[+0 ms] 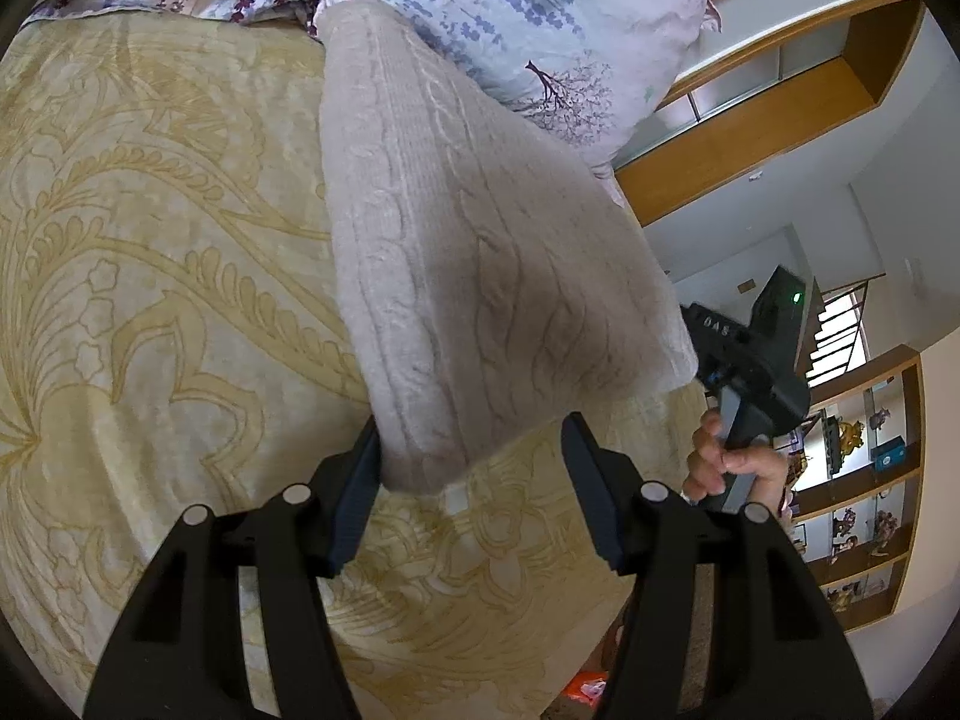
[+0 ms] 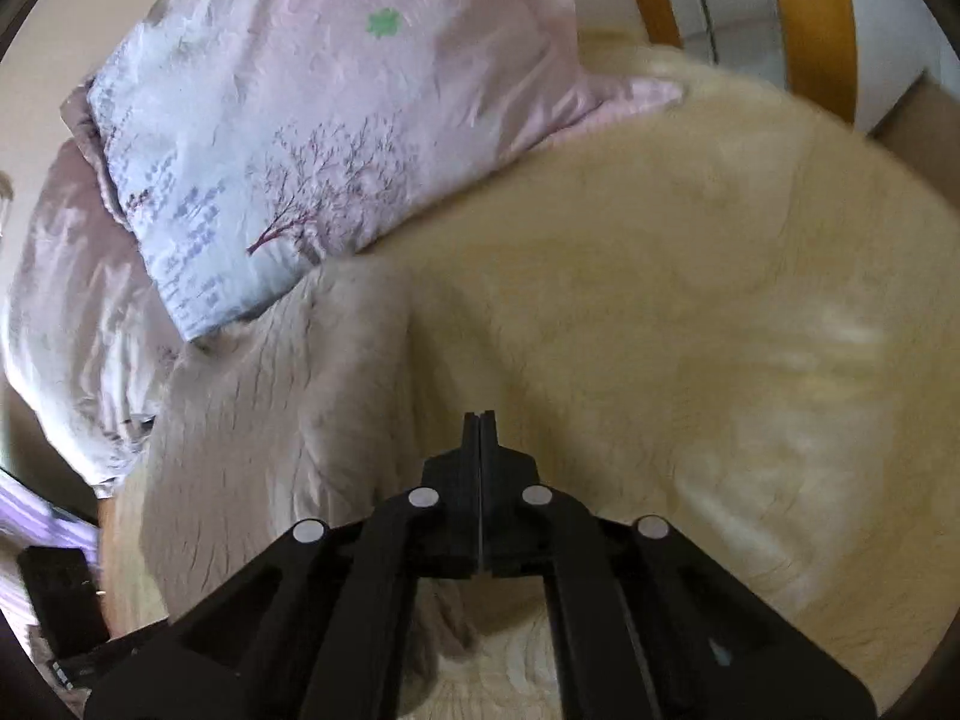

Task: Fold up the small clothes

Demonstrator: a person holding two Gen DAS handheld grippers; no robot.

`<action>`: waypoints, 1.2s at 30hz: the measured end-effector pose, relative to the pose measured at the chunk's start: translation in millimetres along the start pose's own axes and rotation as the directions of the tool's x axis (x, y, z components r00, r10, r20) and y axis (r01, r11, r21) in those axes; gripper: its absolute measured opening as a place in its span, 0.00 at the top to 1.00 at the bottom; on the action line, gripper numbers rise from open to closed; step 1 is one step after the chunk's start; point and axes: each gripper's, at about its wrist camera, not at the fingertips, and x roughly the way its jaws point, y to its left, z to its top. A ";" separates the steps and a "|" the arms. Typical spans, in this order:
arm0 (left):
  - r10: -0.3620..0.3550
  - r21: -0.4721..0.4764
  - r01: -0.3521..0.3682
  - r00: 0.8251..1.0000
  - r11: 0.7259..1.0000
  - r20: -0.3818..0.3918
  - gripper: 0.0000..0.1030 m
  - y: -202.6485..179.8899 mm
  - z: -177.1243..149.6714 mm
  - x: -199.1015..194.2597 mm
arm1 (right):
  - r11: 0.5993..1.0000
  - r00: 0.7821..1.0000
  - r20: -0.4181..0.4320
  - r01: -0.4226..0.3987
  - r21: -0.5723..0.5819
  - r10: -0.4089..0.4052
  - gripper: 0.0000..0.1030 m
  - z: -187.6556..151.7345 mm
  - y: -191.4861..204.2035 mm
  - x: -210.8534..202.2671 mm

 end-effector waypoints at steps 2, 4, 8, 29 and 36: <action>0.005 0.000 -0.005 1.000 1.000 0.003 0.42 0.4 -0.5 -1.2 | 0.997 0.998 0.002 -0.065 0.046 0.065 0.95 4.4 -3.9 -2.9; 0.014 0.002 -0.014 1.000 1.000 0.009 0.41 0.5 0.3 -3.4 | 0.987 0.991 -0.006 -0.130 0.099 0.132 0.69 16.4 -5.9 -2.5; -0.002 -0.015 0.003 0.998 1.000 0.057 0.34 2.4 7.3 -16.3 | 0.970 0.981 -0.043 -0.178 0.168 0.187 0.40 42.7 -0.5 17.0; 0.071 -0.106 -0.059 0.991 0.993 0.110 0.34 20.5 78.8 -1.1 | 0.999 0.996 -0.087 0.030 0.029 -0.027 0.92 75.9 22.7 64.9; 0.004 -0.062 0.001 0.996 0.998 0.089 0.34 11.0 54.1 -19.1 | 0.994 0.993 -0.058 -0.101 0.041 0.103 0.61 55.7 16.7 15.9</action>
